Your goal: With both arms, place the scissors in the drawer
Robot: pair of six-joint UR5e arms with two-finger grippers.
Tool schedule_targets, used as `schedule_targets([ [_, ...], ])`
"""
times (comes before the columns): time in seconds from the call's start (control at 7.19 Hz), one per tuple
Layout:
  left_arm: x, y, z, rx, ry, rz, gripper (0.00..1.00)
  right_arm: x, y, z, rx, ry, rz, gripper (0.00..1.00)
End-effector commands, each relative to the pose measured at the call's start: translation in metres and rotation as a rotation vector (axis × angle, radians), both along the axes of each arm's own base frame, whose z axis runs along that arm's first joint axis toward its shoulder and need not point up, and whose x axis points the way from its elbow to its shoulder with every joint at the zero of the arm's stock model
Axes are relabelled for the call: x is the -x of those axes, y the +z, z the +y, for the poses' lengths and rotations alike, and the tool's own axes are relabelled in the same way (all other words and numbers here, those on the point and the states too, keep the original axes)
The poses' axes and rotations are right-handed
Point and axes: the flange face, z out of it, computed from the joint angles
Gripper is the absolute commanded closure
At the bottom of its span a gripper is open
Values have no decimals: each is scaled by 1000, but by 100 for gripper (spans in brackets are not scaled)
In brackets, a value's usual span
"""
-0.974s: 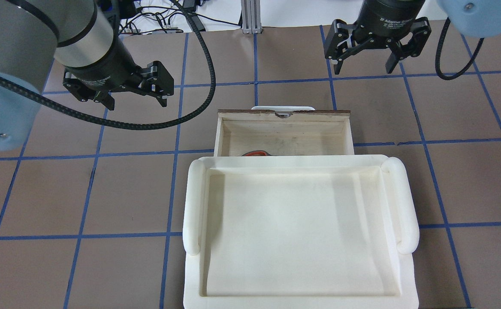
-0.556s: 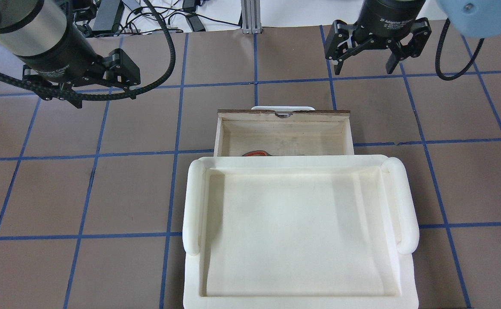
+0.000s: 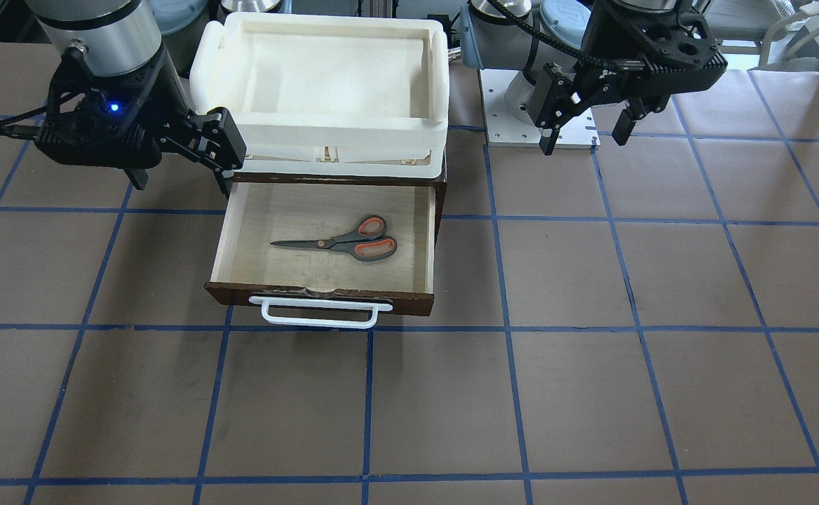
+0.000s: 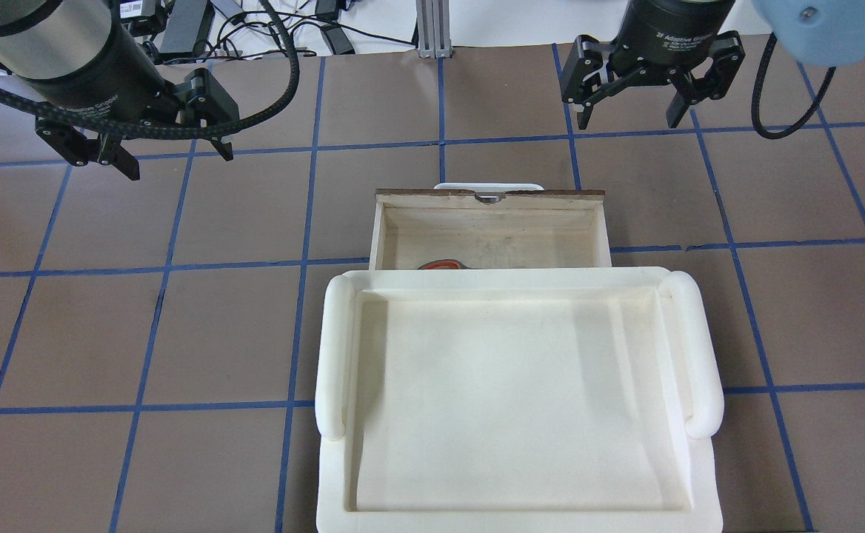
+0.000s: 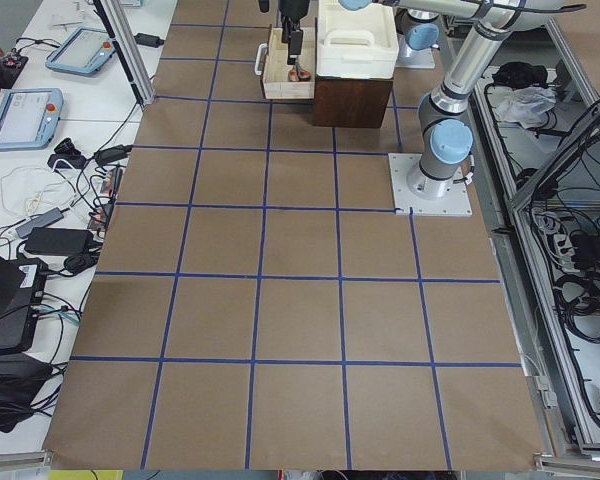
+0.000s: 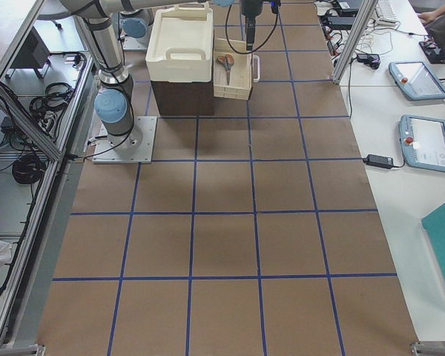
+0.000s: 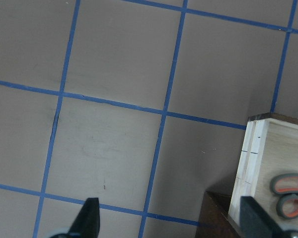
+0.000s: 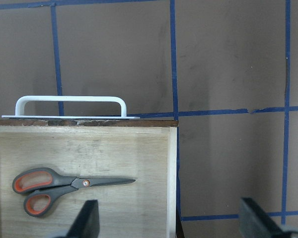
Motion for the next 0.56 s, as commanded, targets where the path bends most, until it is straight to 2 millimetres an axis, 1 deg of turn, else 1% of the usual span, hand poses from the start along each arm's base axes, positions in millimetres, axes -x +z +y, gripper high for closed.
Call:
schedule_targets([
  [0.0, 1, 0, 2, 0, -4, 1, 0, -1, -1, 0, -2, 1, 0, 0],
  [0.28, 1, -1, 1, -5, -17, -2, 0, 0, 0, 1, 0, 1, -1, 0],
  [0.42, 1, -5, -1, -17, -126, -14, 0, 0, 0, 1, -1, 1, 7, 0],
])
